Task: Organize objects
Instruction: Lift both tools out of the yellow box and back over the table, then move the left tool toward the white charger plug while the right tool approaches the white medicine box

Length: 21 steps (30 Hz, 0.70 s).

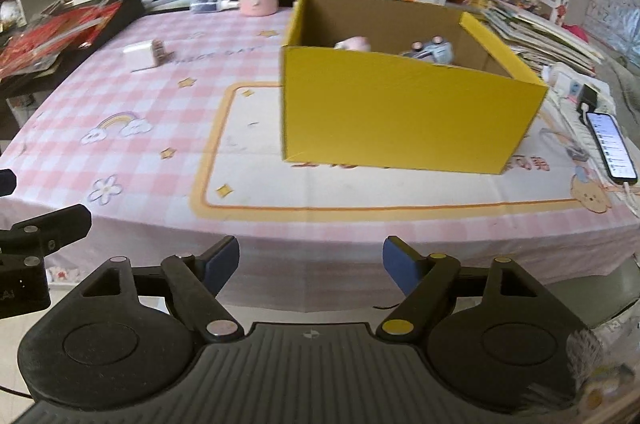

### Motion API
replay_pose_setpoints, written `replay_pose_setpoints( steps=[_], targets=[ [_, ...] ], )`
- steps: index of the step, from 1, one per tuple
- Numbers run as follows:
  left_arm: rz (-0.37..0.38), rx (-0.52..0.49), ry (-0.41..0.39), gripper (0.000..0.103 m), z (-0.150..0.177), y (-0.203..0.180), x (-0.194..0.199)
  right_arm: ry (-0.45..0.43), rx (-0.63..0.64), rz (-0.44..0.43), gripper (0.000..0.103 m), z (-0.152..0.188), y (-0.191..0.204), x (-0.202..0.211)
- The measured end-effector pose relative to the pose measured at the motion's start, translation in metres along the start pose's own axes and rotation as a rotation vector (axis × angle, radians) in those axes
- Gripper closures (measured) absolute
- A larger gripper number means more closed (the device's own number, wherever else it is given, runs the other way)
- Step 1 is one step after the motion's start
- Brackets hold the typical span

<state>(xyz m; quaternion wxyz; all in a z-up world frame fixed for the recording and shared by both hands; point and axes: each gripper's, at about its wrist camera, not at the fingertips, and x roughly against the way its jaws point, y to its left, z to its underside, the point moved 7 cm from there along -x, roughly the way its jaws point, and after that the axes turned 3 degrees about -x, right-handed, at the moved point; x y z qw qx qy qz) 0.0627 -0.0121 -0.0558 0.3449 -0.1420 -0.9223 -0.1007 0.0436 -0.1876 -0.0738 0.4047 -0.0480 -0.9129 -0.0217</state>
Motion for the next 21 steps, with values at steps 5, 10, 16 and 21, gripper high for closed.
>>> replay_pose_setpoints(
  steps=[5, 10, 16, 21],
  targets=[
    [-0.022, 0.018, 0.005, 0.011, 0.008, 0.017, 0.006, 0.003, 0.019, -0.023, 0.024, 0.004, 0.020, 0.001],
    [-0.052, 0.038, 0.001, 0.011, 0.012, 0.036, 0.013, -0.003, 0.043, -0.048, 0.023, 0.002, 0.040, 0.001],
    [-0.089, 0.052, -0.010, 0.011, 0.015, 0.059, 0.020, -0.018, 0.068, -0.075, 0.022, -0.003, 0.065, 0.001],
    [-0.121, 0.078, -0.021, 0.011, 0.016, 0.077, 0.024, -0.028, 0.105, -0.103, 0.021, -0.007, 0.086, 0.002]
  ],
)
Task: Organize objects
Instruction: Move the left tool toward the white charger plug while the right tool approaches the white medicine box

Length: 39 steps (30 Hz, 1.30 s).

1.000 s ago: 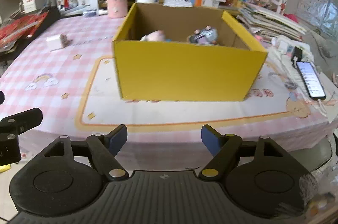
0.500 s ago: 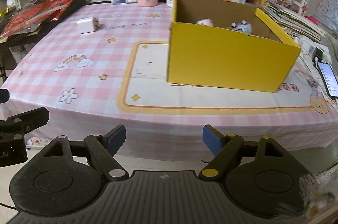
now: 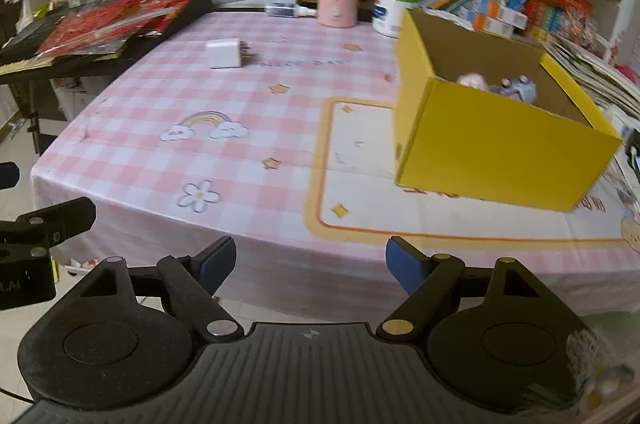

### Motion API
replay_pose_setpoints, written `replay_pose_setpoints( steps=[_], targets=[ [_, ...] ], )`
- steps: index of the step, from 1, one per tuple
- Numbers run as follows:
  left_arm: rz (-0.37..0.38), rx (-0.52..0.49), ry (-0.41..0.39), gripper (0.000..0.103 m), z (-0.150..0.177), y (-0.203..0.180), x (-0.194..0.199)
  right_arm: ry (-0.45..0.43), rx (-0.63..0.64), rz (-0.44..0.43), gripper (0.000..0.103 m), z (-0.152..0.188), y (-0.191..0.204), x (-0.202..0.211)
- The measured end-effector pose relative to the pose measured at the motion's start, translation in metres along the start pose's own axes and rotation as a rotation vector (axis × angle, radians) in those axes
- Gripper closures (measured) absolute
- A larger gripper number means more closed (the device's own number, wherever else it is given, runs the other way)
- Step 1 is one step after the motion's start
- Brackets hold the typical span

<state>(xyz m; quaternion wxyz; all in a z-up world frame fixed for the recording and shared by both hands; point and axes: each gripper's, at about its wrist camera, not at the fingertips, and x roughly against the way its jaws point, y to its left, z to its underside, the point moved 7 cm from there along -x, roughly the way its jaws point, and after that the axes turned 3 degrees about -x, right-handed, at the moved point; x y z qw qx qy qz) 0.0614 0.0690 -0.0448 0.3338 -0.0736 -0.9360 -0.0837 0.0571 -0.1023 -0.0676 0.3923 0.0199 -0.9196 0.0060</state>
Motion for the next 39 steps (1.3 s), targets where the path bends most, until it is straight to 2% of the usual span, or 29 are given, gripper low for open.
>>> replay_pose_setpoints(
  steps=[9, 18, 39],
  targets=[
    [-0.024, 0.032, 0.012, 0.011, -0.001, 0.016, -0.007, 0.002, 0.045, -0.031, 0.020, -0.012, 0.019, -0.010],
    [-0.042, 0.029, 0.034, 0.011, -0.013, 0.022, -0.036, 0.020, 0.046, -0.047, 0.020, -0.029, 0.021, -0.040],
    [-0.052, 0.096, 0.056, 0.011, -0.082, 0.036, -0.122, 0.007, 0.002, -0.066, 0.020, -0.132, 0.008, -0.127]
  ],
)
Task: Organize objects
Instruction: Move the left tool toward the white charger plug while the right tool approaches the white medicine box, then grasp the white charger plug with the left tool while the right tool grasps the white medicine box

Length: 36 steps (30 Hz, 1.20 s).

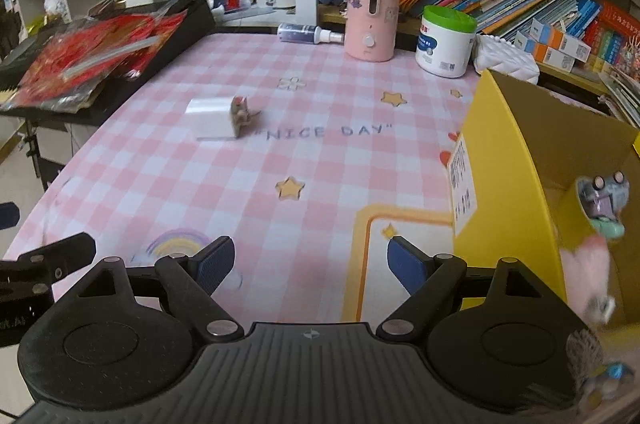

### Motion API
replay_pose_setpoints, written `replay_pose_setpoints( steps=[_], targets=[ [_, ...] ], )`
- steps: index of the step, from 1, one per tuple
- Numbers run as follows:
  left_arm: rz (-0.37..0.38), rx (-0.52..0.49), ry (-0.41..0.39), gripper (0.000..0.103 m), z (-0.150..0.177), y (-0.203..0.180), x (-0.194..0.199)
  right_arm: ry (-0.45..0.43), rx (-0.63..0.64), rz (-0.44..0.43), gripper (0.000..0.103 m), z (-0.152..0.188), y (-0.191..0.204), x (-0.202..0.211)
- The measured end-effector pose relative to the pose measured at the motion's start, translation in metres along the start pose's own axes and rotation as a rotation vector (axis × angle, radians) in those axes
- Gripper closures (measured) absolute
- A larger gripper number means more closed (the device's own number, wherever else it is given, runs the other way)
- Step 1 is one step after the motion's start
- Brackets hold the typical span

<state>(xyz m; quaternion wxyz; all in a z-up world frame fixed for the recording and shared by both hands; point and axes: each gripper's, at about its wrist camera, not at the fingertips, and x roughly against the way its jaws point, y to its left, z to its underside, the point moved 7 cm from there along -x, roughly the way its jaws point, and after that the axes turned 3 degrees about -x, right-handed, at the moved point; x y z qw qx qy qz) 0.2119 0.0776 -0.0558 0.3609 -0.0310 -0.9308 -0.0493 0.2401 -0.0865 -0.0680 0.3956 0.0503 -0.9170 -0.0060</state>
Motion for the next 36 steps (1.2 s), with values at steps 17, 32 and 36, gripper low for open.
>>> replay_pose_setpoints(
  steps=[17, 32, 36],
  targets=[
    [0.015, -0.007, -0.027, 0.012, -0.066, -0.009, -0.068, -0.070, -0.049, -0.026, 0.020, -0.093, -0.009, -0.054],
    [0.040, 0.041, 0.047, 0.030, -0.081, -0.029, -0.155, -0.045, -0.068, -0.007, 0.020, -0.118, -0.015, -0.093],
    [0.072, 0.079, 0.055, 0.052, -0.080, -0.026, -0.165, -0.035, -0.058, -0.005, 0.020, -0.118, -0.016, -0.098]
  ],
)
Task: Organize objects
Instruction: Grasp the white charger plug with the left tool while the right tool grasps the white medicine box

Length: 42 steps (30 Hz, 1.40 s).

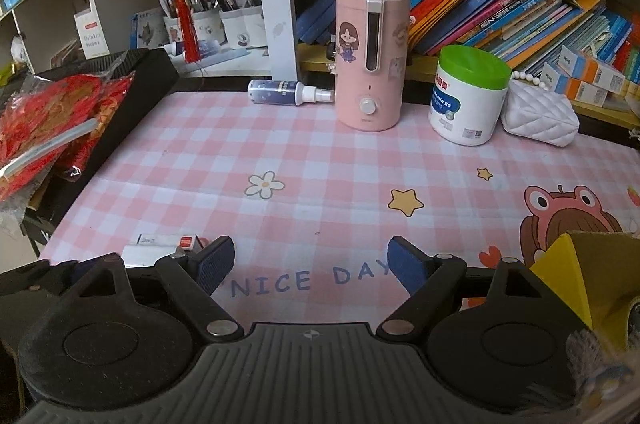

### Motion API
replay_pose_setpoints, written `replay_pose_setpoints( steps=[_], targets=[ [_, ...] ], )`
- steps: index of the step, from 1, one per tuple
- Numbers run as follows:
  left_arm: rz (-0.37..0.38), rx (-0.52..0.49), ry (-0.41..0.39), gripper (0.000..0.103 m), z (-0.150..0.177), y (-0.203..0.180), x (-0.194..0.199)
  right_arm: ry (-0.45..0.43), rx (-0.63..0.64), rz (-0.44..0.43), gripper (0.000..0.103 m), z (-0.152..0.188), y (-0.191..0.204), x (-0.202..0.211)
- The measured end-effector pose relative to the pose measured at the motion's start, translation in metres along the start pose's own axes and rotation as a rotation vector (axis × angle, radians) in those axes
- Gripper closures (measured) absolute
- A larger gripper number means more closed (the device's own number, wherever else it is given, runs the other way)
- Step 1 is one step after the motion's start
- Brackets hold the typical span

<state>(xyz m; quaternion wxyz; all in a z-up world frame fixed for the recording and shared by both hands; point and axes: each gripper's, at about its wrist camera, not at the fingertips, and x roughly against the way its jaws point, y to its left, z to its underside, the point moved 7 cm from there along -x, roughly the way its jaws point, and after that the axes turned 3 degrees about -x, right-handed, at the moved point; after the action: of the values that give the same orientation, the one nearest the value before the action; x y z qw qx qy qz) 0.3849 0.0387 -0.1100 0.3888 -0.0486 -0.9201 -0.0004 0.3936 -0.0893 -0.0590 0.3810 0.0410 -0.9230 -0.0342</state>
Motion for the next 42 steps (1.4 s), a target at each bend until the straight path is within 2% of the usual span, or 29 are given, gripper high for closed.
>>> replay_pose_setpoints(
  steps=[3, 7, 16, 23, 24, 27, 28, 29, 34, 42],
  targets=[
    [0.015, 0.000, 0.011, 0.053, 0.003, 0.004, 0.004, 0.014, 0.007, -0.005, 0.020, 0.001, 0.001, -0.005],
    [0.014, 0.073, 0.023, 0.053, 0.013, 0.022, 0.023, 0.036, 0.021, -0.034, 0.020, 0.002, 0.011, -0.013],
    [-0.112, 0.195, 0.033, 0.053, 0.042, 0.078, 0.070, 0.065, 0.132, -0.138, 0.019, 0.009, 0.074, -0.042],
    [-0.162, 0.223, 0.043, 0.053, 0.053, 0.100, 0.088, 0.087, 0.214, -0.124, 0.019, 0.023, 0.110, -0.079],
    [-0.163, 0.222, 0.044, 0.053, 0.054, 0.101, 0.089, 0.090, 0.215, -0.114, 0.020, 0.025, 0.111, -0.083],
    [-0.166, 0.219, 0.046, 0.053, 0.055, 0.102, 0.092, 0.086, 0.195, -0.112, 0.033, 0.027, 0.110, -0.091],
    [-0.166, 0.219, 0.045, 0.053, 0.055, 0.101, 0.093, 0.071, 0.189, -0.118, 0.048, 0.026, 0.110, -0.090],
    [-0.165, 0.217, 0.043, 0.053, 0.056, 0.101, 0.095, 0.060, 0.201, -0.127, 0.051, 0.025, 0.112, -0.089],
    [-0.147, 0.197, 0.019, 0.053, 0.052, 0.097, 0.102, 0.057, 0.196, -0.126, 0.051, 0.020, 0.106, -0.078],
    [-0.096, 0.187, -0.010, 0.053, 0.052, 0.085, 0.118, 0.030, 0.162, -0.132, 0.051, 0.021, 0.083, -0.030]
  ],
)
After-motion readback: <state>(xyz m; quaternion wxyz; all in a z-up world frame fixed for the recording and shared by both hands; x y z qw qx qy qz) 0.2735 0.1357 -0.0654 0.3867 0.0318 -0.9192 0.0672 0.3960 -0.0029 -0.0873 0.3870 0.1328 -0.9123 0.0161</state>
